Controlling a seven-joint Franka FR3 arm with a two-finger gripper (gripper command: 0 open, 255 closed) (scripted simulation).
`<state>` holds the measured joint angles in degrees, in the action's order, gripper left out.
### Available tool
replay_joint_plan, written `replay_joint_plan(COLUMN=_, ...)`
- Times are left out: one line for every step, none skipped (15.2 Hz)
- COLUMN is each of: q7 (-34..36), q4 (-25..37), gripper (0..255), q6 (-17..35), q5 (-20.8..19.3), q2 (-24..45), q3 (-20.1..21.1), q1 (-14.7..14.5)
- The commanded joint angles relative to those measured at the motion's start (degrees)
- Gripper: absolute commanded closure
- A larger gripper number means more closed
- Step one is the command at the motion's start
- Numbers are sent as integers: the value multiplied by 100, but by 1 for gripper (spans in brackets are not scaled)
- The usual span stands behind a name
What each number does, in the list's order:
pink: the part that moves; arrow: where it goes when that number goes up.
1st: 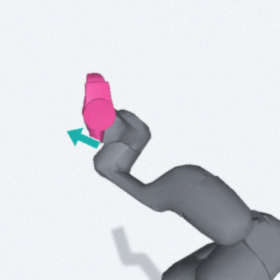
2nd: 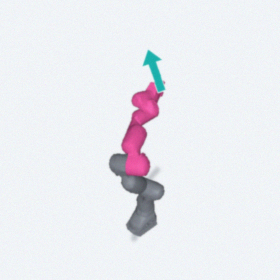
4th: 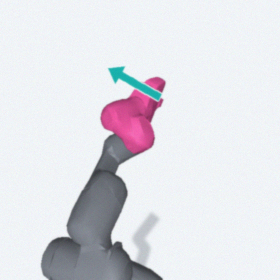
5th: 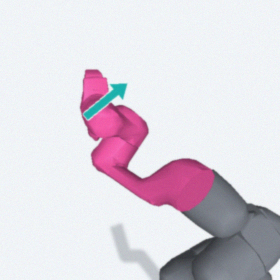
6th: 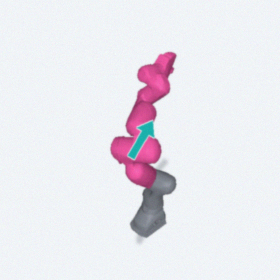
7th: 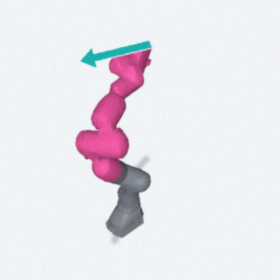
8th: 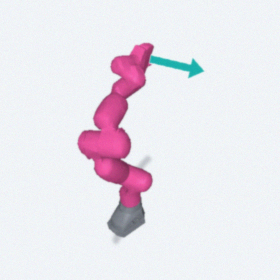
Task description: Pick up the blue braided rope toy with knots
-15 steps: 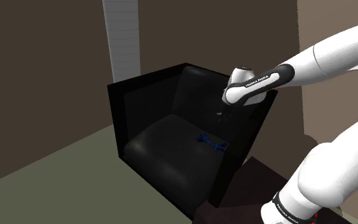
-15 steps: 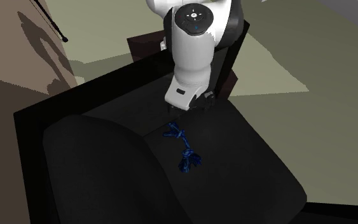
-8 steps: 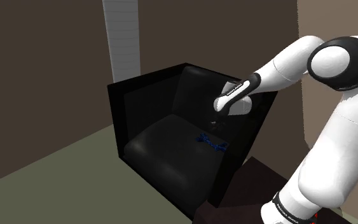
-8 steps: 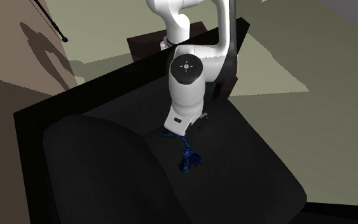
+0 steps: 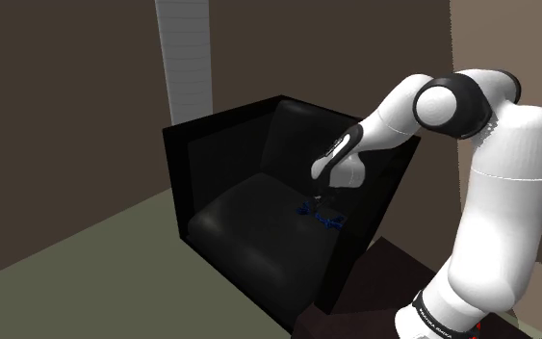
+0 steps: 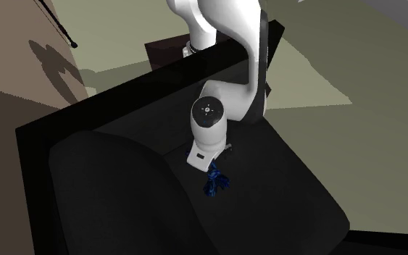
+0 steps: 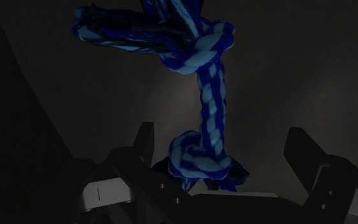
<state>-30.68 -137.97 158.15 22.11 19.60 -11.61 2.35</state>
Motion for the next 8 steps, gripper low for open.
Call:
replay_joint_plan(q7=-119, q4=48, gripper=0, q6=136, q5=140, q2=187, q3=103, q1=77)
replay_joint_plan(q7=-169, q4=70, gripper=0, q6=196, q5=199, q2=270, q3=151, q1=113)
replay_joint_plan(q7=-217, q4=93, gripper=0, q6=256, q5=255, q2=353, q3=201, q1=151)
replay_joint_plan(q7=-244, q4=106, gripper=0, q6=291, q5=286, q2=401, q3=230, q1=174)
replay_joint_plan(q7=-243, q4=106, gripper=0, q6=291, q5=285, q2=400, q3=231, q1=175)
replay_joint_plan(q7=-233, q4=100, gripper=255, q6=286, q5=278, q2=388, q3=225, q1=166)
replay_joint_plan(q7=-237, q4=102, gripper=255, q6=288, q5=281, q2=393, q3=228, q1=170)
replay_joint_plan(q7=-237, q4=99, gripper=255, q6=288, q5=281, q2=390, q3=227, q1=170)
